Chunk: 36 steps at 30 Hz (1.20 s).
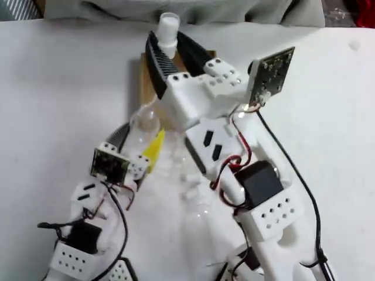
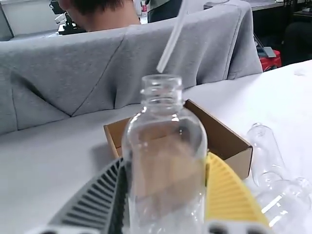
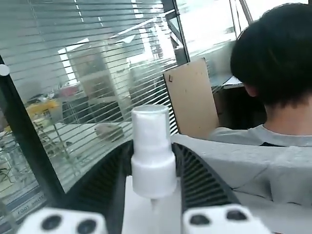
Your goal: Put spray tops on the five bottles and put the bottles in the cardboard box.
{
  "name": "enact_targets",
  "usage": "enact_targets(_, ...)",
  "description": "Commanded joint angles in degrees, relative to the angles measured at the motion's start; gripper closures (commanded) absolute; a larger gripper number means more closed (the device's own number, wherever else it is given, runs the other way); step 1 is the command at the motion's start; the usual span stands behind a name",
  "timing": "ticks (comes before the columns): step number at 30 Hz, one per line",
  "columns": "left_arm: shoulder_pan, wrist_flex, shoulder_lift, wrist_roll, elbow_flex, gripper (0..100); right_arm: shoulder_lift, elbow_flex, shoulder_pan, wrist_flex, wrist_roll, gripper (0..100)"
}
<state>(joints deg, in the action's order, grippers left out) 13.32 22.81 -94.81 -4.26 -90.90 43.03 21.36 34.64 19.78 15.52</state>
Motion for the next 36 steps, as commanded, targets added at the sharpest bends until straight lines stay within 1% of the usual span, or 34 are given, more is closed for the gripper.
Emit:
enact_targets(1, 0.3, -1.6, -1.2, 0.5, 0.4, 98, 0.9, 2.0, -0.6, -2.9, -0.9, 98.2)
enact_targets(6, 0.4, -1.5, -1.2, 0.5, 0.4, 98, 0.9, 5.5, -0.3, -7.3, -0.9, 98.2)
enact_targets(18, 0.3, -1.5, -1.2, 0.5, 0.4, 98, -7.6, 5.8, -0.1, -7.3, -0.8, 98.2)
enact_targets(21, 0.2, -1.5, -1.2, 0.5, 0.4, 98, -8.7, 6.4, 0.0, -5.3, -0.8, 98.2)
enact_targets(24, 0.0, -1.5, -1.2, 0.5, 0.4, 98, -9.1, 7.5, 2.9, -1.9, -1.0, 97.8)
enact_targets(29, 0.0, -1.4, -1.2, 0.5, 0.4, 98, -9.1, 7.7, 7.7, 3.3, -5.6, 97.6)
enact_targets(34, 0.0, -1.4, -1.2, 0.5, 0.4, 98, -8.9, 7.7, 7.6, 4.0, -6.1, 97.2)
enact_targets(36, 0.0, -1.4, -1.2, 0.5, 0.4, 98, -8.9, 7.0, 7.6, 7.3, -6.2, 92.6)
